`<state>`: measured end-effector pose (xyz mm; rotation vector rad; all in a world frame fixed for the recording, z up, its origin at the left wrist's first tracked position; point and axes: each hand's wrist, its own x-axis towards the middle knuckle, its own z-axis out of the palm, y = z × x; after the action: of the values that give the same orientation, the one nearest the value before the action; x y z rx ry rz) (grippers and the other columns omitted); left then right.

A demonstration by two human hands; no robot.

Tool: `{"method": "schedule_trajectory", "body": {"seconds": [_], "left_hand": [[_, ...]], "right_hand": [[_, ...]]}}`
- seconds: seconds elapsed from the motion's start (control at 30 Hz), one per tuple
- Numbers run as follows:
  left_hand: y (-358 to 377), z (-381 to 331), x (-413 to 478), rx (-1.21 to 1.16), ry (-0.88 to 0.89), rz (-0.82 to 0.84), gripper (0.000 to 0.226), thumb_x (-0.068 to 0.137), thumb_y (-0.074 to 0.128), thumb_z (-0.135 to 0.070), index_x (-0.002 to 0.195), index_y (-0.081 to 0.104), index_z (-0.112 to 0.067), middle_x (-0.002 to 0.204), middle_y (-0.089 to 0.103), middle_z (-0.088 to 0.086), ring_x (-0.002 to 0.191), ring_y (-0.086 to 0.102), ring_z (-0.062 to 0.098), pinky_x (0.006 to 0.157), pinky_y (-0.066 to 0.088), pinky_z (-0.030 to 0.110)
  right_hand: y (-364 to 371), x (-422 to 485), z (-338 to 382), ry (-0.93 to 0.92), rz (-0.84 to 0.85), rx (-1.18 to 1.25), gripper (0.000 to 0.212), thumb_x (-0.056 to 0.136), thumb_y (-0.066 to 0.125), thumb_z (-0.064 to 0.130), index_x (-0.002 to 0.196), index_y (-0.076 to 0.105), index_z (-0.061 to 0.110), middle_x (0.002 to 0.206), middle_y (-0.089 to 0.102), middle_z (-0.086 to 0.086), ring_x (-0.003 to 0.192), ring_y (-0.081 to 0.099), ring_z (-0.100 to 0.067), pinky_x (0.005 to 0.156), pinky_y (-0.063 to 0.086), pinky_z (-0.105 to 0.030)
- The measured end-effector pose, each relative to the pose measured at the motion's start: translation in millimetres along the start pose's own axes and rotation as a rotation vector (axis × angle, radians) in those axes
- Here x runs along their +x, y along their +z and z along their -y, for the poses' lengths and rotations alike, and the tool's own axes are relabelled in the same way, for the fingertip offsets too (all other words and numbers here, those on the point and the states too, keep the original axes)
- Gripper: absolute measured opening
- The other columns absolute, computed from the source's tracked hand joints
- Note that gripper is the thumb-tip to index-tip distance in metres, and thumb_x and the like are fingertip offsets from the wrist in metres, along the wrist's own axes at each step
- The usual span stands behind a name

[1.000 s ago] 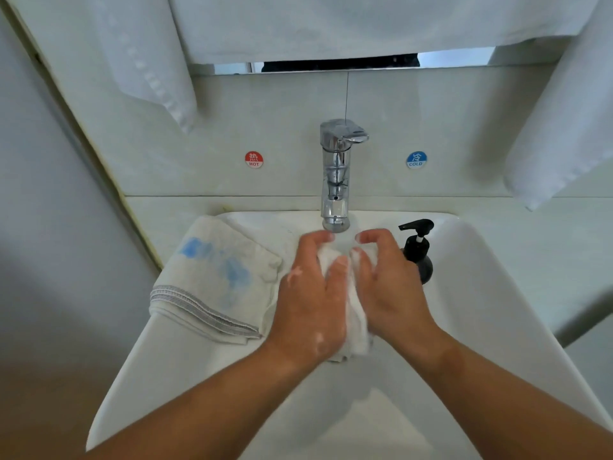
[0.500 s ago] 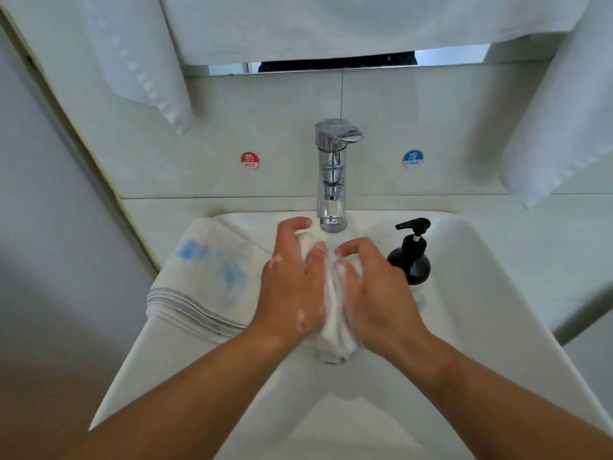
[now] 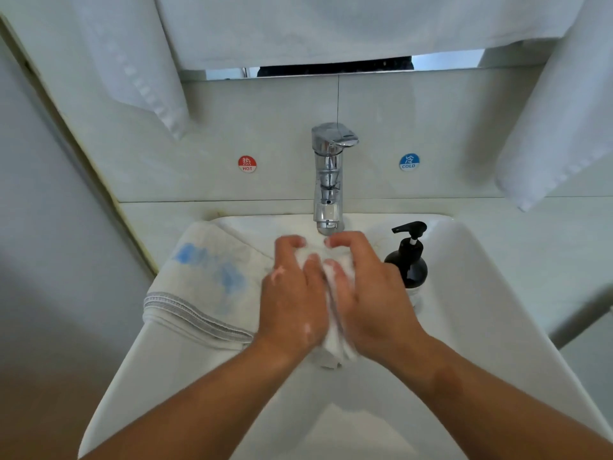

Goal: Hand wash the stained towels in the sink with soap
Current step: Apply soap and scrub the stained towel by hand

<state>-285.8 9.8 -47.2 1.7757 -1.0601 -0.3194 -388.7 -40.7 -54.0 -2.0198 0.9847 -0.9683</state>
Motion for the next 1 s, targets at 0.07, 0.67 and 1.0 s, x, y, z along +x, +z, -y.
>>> {"method": "schedule_trajectory", "body": {"seconds": [0.07,0.67,1.0], "left_hand": [[1.2,-1.4,-23.9,0.042,0.103,0.094,0.019,0.105,0.043,-0.027,0.124,0.045,-0.027,0.069,0.06,-0.003,0.062,0.059,0.009,0.06,0.038,0.022],[-39.0,41.6,10.7,-0.386,-0.398,0.295,0.046,0.071,0.075,-0.021,0.109,0.063,-0.043,0.108,0.068,0.017,0.097,0.068,0.033,0.082,0.057,0.047],[-15.0,50.4,8.1,-0.171,-0.328,0.163,0.033,0.101,0.056,-0.023,0.128,0.051,-0.043,0.126,0.057,-0.001,0.105,0.059,0.016,0.099,0.048,0.036]], "right_hand": [[-5.0,8.6,-5.7,0.049,-0.082,0.003,0.014,0.1,0.052,0.036,0.108,0.047,0.046,0.073,0.062,0.0,0.065,0.059,-0.009,0.062,0.045,-0.023],[3.8,13.4,-27.9,0.711,0.264,0.398,0.051,0.083,0.08,0.03,0.128,0.059,0.021,0.104,0.074,-0.012,0.084,0.06,-0.023,0.067,0.046,-0.029],[5.8,13.8,-26.2,0.484,0.117,0.635,0.025,0.093,0.07,0.009,0.106,0.07,0.031,0.102,0.074,-0.002,0.09,0.072,-0.023,0.076,0.057,-0.035]]}}
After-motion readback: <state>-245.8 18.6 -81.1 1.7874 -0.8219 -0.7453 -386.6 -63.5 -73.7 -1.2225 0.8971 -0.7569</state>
